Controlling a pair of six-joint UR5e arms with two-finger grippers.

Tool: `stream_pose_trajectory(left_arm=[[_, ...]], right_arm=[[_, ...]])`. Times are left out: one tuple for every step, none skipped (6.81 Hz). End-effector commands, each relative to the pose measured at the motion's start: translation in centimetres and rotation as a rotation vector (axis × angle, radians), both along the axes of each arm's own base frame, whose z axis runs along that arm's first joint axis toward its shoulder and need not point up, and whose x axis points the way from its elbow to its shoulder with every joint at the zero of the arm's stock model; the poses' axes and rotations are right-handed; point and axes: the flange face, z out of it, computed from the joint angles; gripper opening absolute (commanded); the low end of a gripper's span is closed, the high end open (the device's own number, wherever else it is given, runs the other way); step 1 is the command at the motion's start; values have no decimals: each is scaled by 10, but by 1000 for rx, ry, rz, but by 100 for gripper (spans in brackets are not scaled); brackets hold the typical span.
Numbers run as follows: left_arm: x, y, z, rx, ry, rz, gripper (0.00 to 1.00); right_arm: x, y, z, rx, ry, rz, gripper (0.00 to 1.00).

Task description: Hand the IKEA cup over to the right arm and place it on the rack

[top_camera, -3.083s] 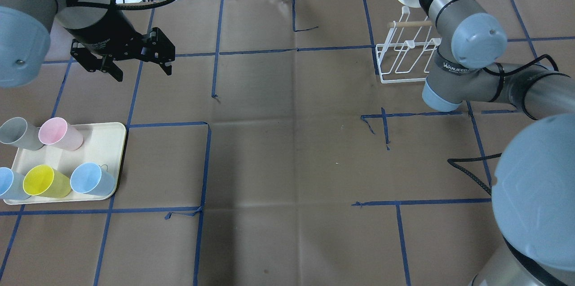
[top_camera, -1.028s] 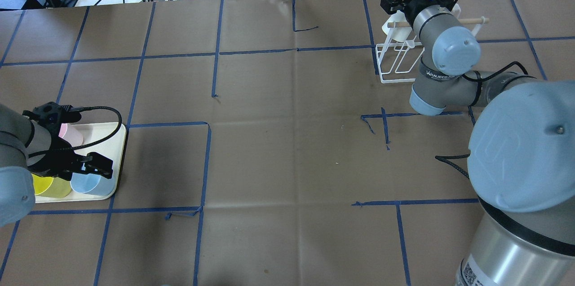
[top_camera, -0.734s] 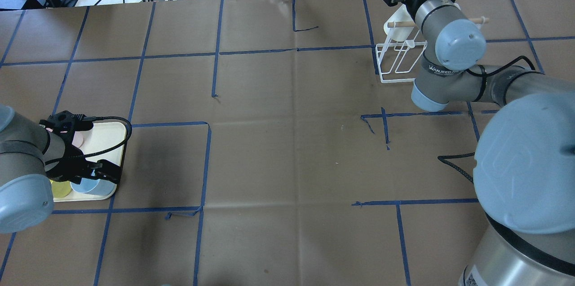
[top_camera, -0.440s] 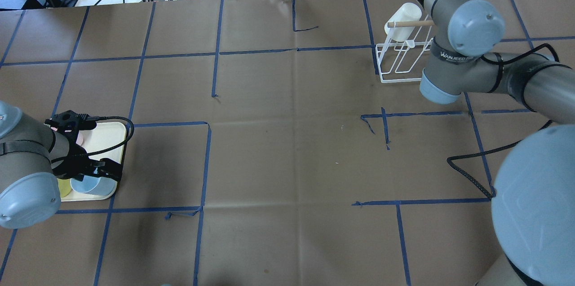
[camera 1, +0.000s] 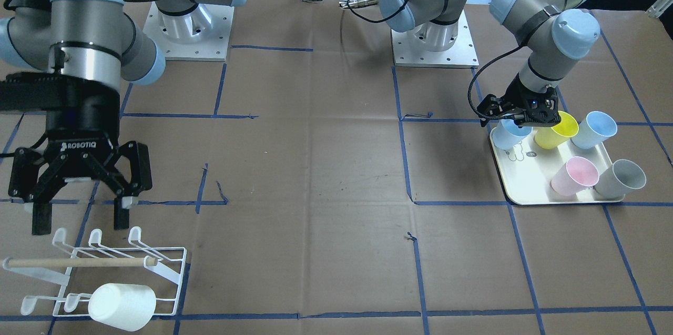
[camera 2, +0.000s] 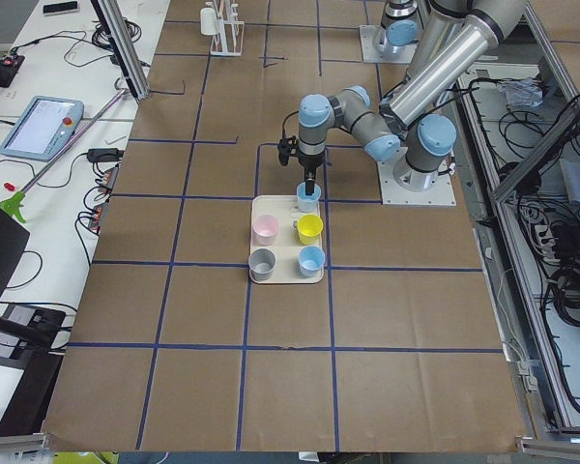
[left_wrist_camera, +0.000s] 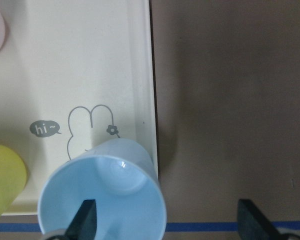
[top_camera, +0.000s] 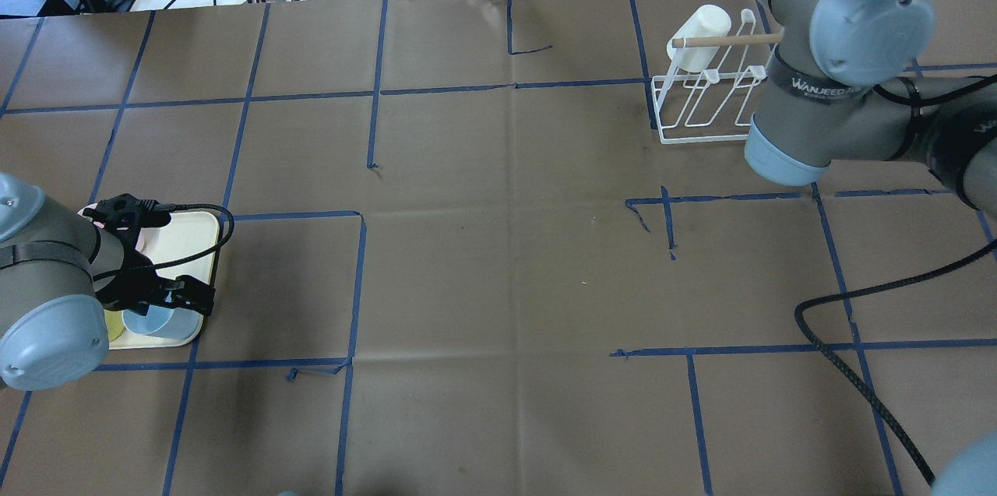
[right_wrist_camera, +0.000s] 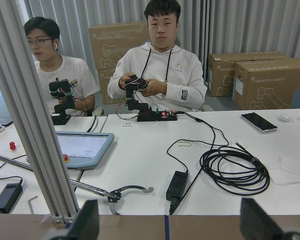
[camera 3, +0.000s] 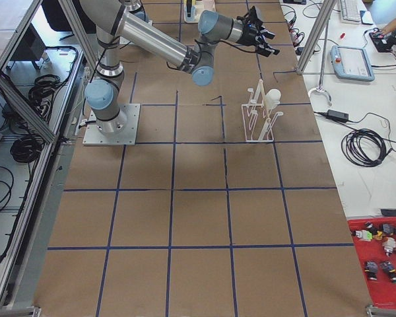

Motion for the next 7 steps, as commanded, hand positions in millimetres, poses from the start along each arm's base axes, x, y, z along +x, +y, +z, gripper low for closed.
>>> stream_pose_trajectory(left_arm=[[2, -2, 1, -1, -2, -22, 56], [5, -1, -2, 19, -20, -19, 23], [7, 0, 0, 24, -37, -19, 1], [7, 0, 0, 24, -37, -20, 0], [9, -2, 3, 18, -43, -22, 0], [15, -13, 19, -11, -58, -21, 0], [24, -28, 40, -20, -62, -19, 0]], right_arm=[[22, 64, 6, 35, -190, -29, 100], [36, 88, 3, 52, -309, -39, 100], [52, 108, -3, 81, -425, -51, 100], [68, 123, -9, 101, -580, -69, 100], [81, 137, -15, 108, -719, -81, 100], [93, 148, -19, 126, -844, -74, 100], [103, 156, -21, 188, -977, -28, 100]])
